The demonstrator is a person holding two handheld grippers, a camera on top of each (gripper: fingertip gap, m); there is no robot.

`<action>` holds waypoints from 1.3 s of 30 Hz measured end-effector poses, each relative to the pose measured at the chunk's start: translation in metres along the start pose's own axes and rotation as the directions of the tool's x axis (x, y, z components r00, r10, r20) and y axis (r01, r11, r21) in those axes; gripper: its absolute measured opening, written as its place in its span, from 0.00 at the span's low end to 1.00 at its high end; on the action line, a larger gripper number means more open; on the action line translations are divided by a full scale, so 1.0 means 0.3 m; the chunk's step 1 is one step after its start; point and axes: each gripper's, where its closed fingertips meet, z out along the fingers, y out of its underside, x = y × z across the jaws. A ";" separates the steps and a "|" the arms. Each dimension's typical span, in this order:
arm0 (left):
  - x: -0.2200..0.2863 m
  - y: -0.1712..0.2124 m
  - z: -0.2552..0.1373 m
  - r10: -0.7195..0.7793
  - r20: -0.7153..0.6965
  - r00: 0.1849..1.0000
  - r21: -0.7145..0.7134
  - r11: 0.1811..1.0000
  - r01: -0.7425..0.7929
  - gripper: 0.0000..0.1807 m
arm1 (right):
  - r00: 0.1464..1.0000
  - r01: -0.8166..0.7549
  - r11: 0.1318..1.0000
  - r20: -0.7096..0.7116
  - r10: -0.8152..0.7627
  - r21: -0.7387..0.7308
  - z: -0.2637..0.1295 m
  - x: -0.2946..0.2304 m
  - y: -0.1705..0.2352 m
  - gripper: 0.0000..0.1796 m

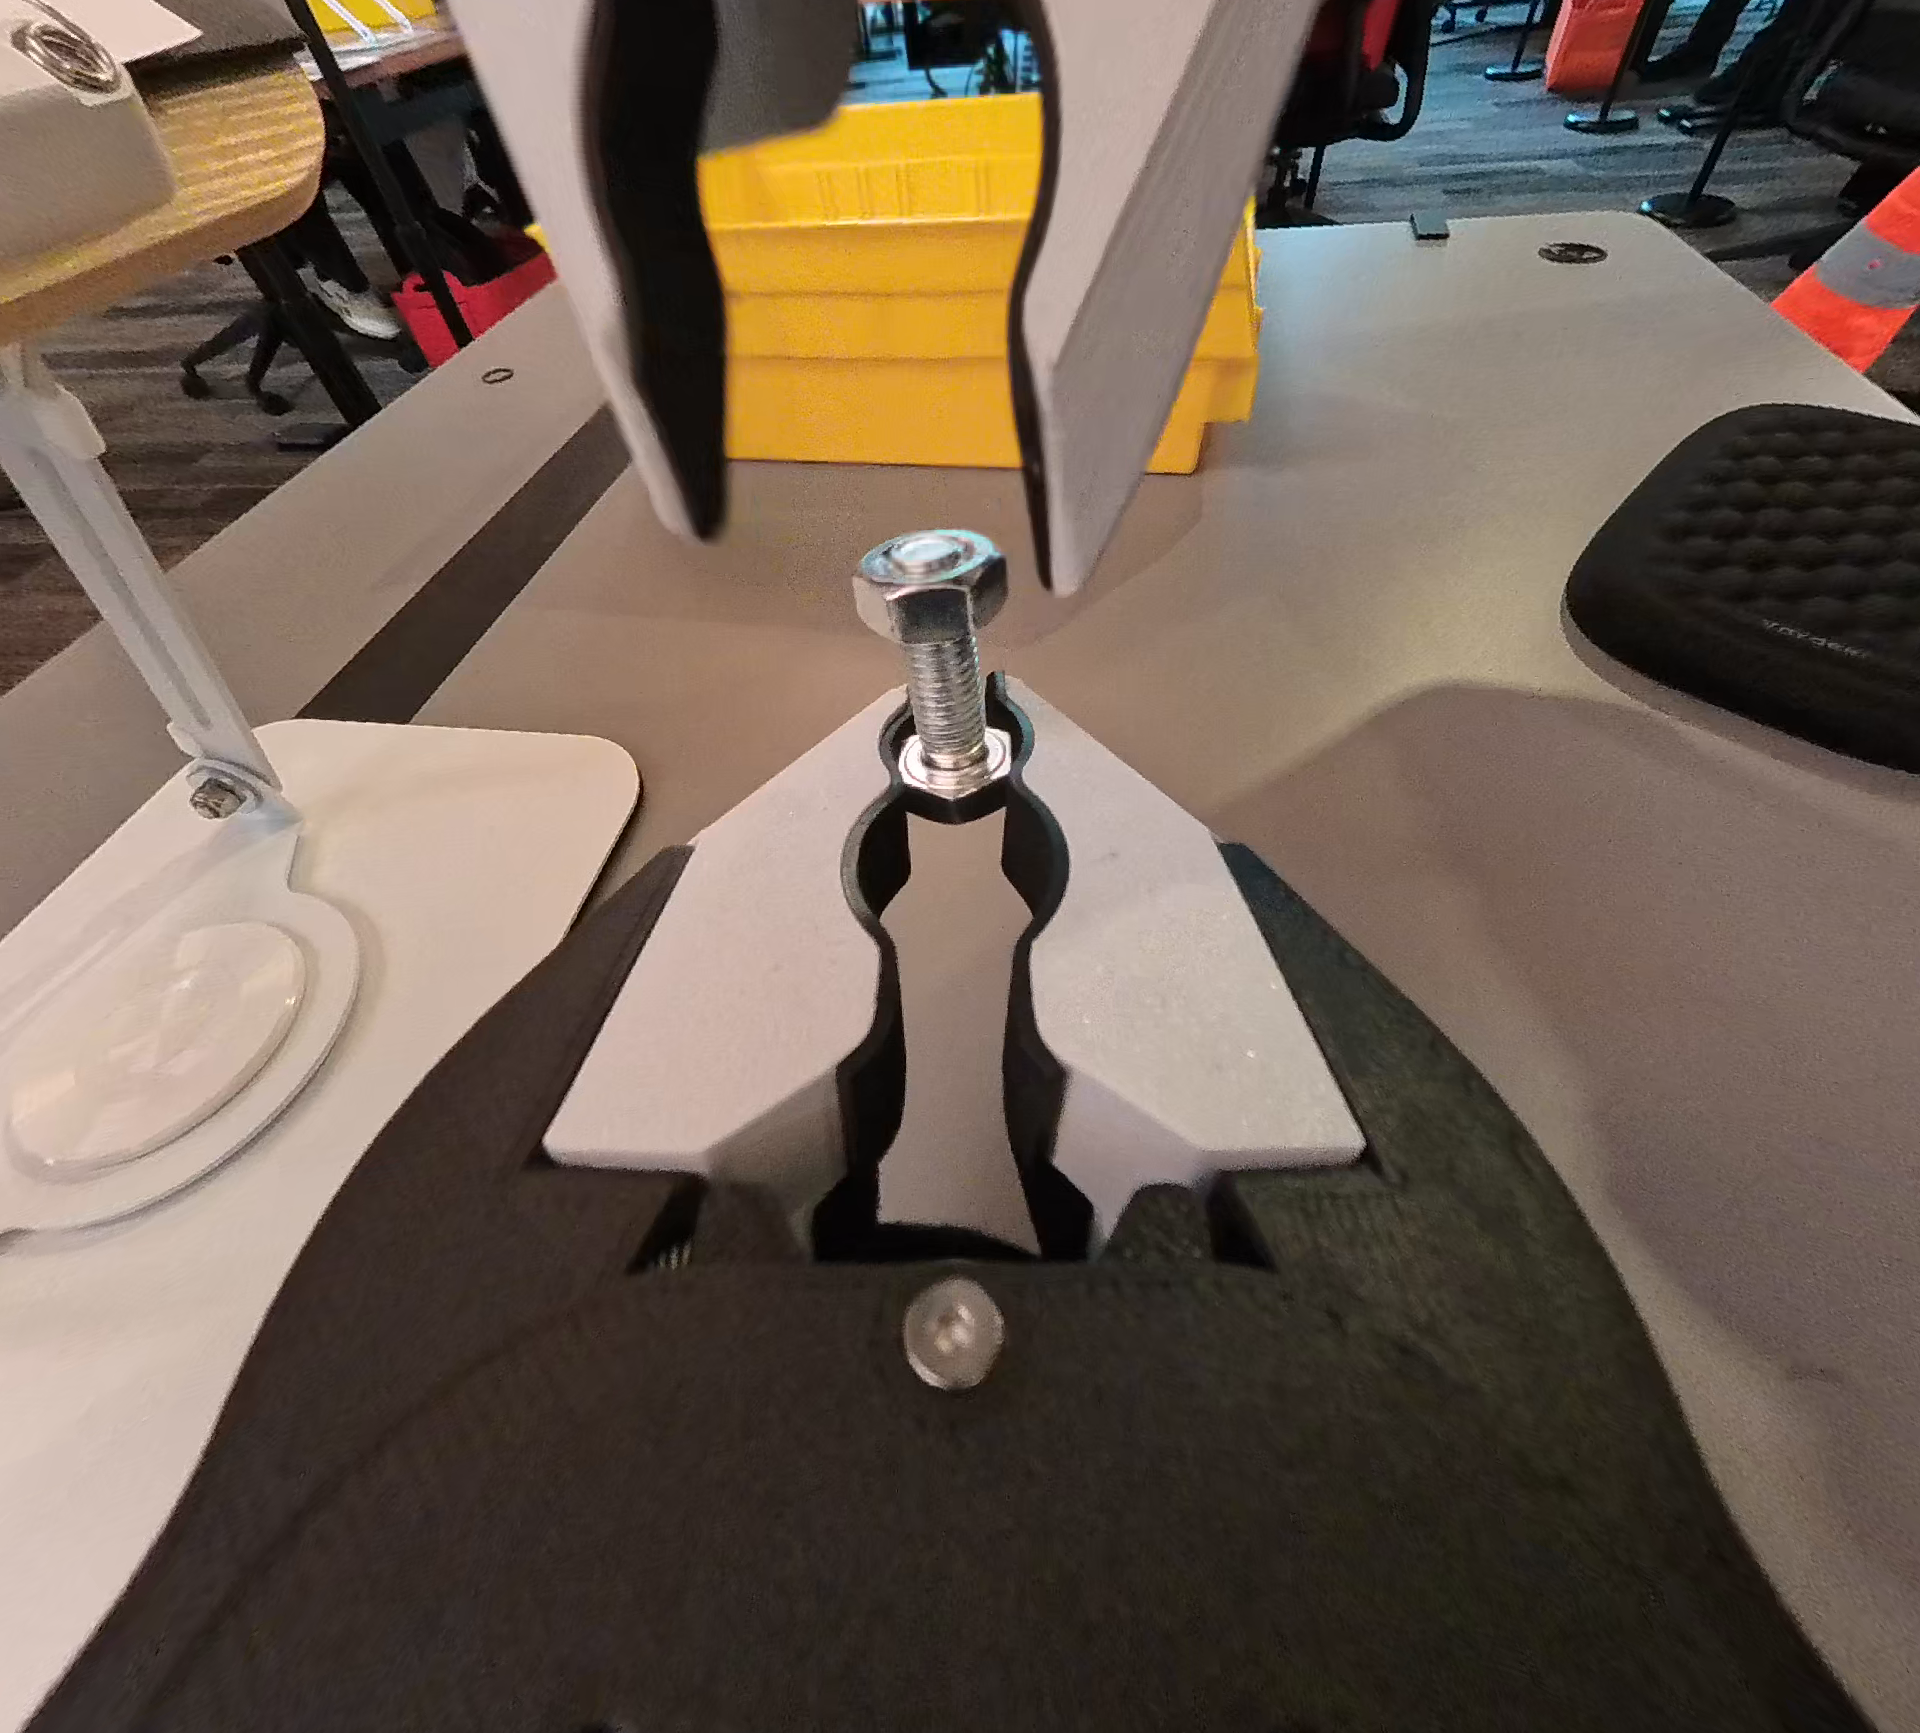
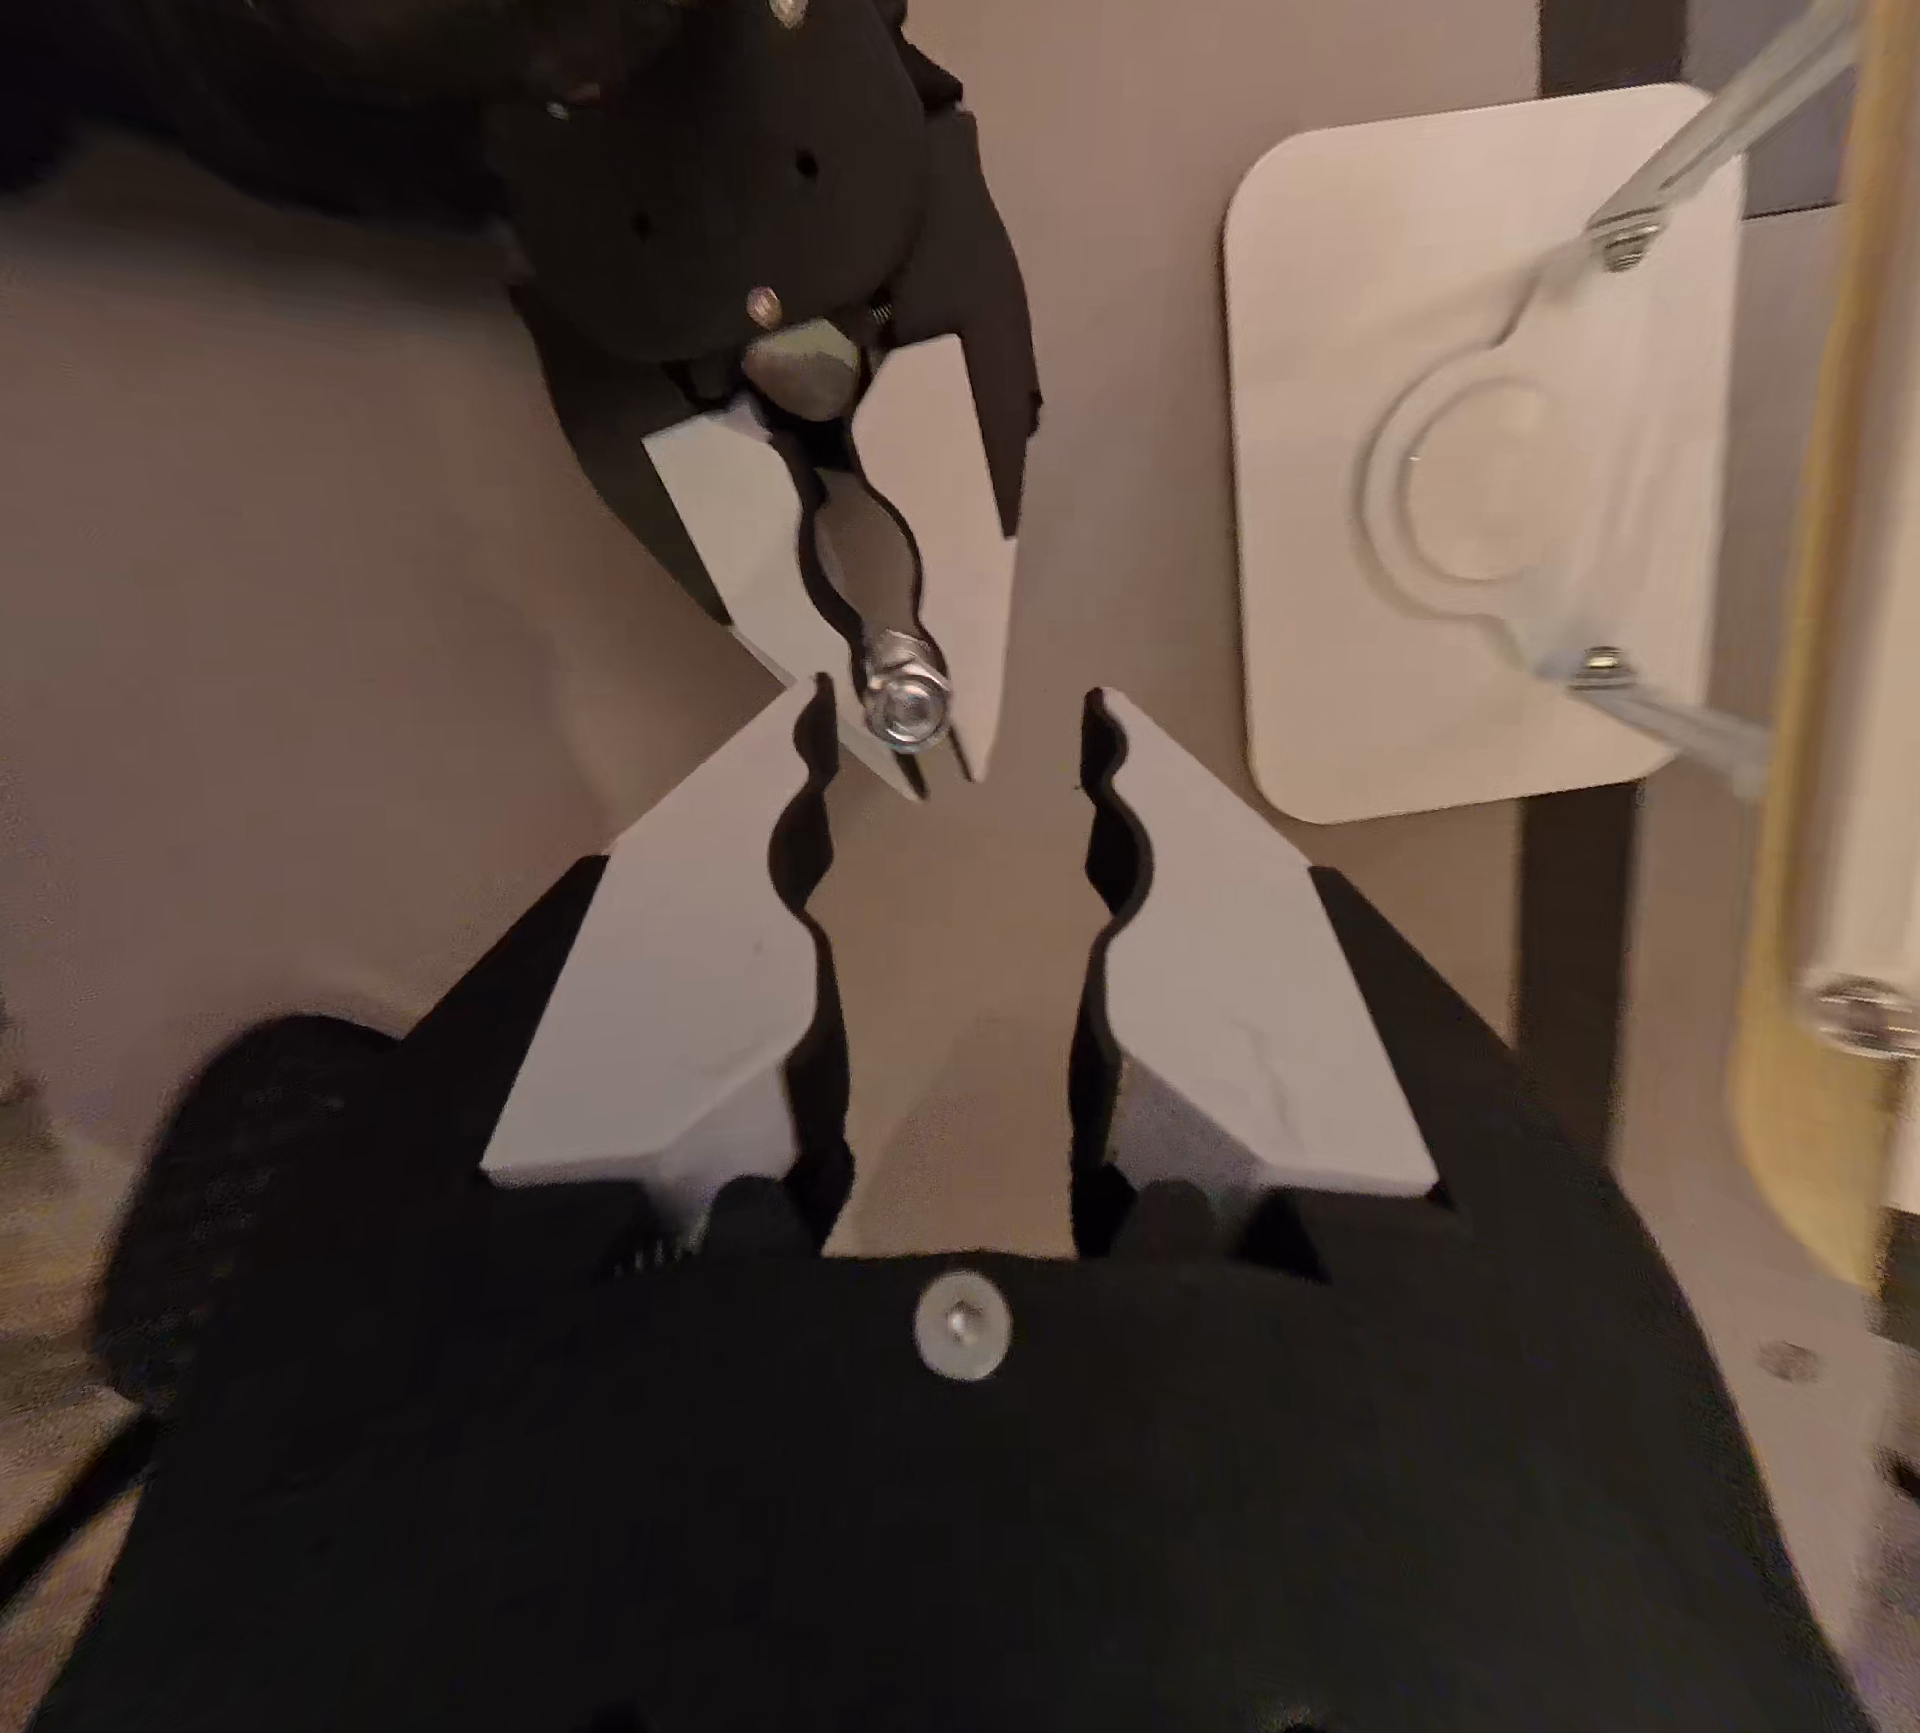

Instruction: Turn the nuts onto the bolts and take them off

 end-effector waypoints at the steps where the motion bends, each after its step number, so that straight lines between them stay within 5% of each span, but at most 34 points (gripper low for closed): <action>1: 0.000 0.000 0.000 0.001 0.000 1.000 -0.001 1.000 -0.001 0.05 | 0.998 0.061 0.998 -0.029 -0.062 -0.024 -0.007 0.013 0.006 0.27; 6: 0.002 -0.002 -0.001 0.001 -0.003 1.000 0.003 1.000 -0.001 0.05 | 0.891 0.453 0.890 -0.015 -0.454 -0.045 -0.004 -0.025 0.009 0.22; 15: 0.001 -0.001 -0.001 0.002 -0.002 1.000 0.003 1.000 -0.002 0.06 | 0.815 0.576 0.810 -0.002 -0.580 -0.116 0.030 -0.024 0.028 0.10; 19: 0.001 -0.004 -0.001 0.003 -0.001 1.000 0.005 1.000 -0.003 0.06 | 0.906 0.423 0.900 0.025 -0.422 -0.106 0.029 -0.023 0.031 0.09; 22: -0.004 0.004 0.001 0.001 0.005 1.000 -0.005 1.000 -0.001 0.06 | 0.995 0.095 0.988 0.036 -0.091 -0.119 0.036 -0.016 0.036 0.09; 24: -0.010 0.008 -0.002 -0.002 0.010 1.000 -0.008 1.000 0.002 0.06 | 0.991 -0.129 0.987 0.029 0.132 -0.101 0.040 -0.017 0.035 0.09; 28: -0.002 0.002 0.001 0.002 0.002 1.000 -0.001 1.000 -0.002 0.06 | 0.976 -0.203 0.978 0.073 0.206 -0.057 0.035 -0.025 0.033 0.23; 30: 0.000 -0.003 -0.001 0.005 0.001 1.000 0.001 1.000 -0.005 0.06 | 0.989 -0.140 0.989 0.031 0.141 -0.054 0.019 0.001 0.039 0.29; 34: 0.002 -0.005 -0.001 0.003 -0.003 1.000 0.006 1.000 -0.003 0.06 | 0.983 0.181 0.982 -0.013 -0.182 -0.057 -0.017 -0.012 0.017 0.24; 39: 0.008 -0.007 0.000 0.006 -0.010 1.000 0.008 1.000 -0.006 0.06 | 0.871 0.485 0.864 -0.017 -0.491 -0.135 -0.003 -0.031 0.026 0.16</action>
